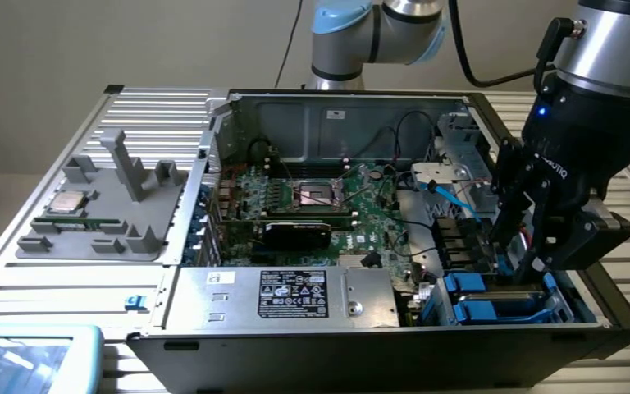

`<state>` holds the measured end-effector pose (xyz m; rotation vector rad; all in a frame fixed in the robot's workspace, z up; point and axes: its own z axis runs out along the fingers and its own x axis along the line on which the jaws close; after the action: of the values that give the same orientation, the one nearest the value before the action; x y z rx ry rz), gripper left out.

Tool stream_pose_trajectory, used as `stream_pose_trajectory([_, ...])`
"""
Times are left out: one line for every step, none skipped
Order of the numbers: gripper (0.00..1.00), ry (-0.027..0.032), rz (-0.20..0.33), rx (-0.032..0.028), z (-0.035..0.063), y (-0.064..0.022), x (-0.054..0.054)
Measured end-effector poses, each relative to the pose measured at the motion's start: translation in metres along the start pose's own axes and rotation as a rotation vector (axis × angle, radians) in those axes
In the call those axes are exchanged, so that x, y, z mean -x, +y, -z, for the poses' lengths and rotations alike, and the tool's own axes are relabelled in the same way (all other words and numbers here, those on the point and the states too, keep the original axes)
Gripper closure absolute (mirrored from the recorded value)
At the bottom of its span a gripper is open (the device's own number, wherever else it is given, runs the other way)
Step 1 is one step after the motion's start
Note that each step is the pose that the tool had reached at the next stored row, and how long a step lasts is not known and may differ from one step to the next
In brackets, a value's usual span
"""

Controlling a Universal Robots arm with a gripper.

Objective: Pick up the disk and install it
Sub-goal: 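Insert the second disk wire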

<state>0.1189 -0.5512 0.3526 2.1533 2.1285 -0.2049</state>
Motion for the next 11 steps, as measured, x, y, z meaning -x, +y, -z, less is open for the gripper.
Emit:
stream_pose_trajectory([0.40,0.0001,0.000,-0.0001,0.0000,0.0000,0.0000])
stream_pose_trajectory([0.40,0.0000,0.000,0.0000,0.0000,0.0000,0.0000])
stream_pose_trajectory([0.40,0.0000,0.000,0.0000,0.0000,0.0000,0.0000])
stream_pose_trajectory([0.40,0.0000,0.000,0.0000,0.0000,0.0000,0.0000])
stream_pose_trajectory([0.40,0.0000,0.000,0.0000,0.0000,0.0000,0.0000])
stream_pose_trajectory([0.40,0.0000,0.000,0.0000,0.0000,0.0000,0.0000])
stream_pose_trajectory([0.40,0.0000,0.000,0.0000,0.0000,0.0000,0.0000])
stream_pose_trajectory([0.40,0.0000,0.000,0.0000,0.0000,0.0000,0.0000])
stream_pose_trajectory([0.40,0.0000,0.000,0.0000,0.0000,0.0000,0.0000])
stream_pose_trajectory([0.40,0.0000,0.000,0.0000,0.0000,0.0000,0.0000])
stream_pose_trajectory([0.40,0.0000,0.000,-0.0001,0.0000,0.0000,0.0000])
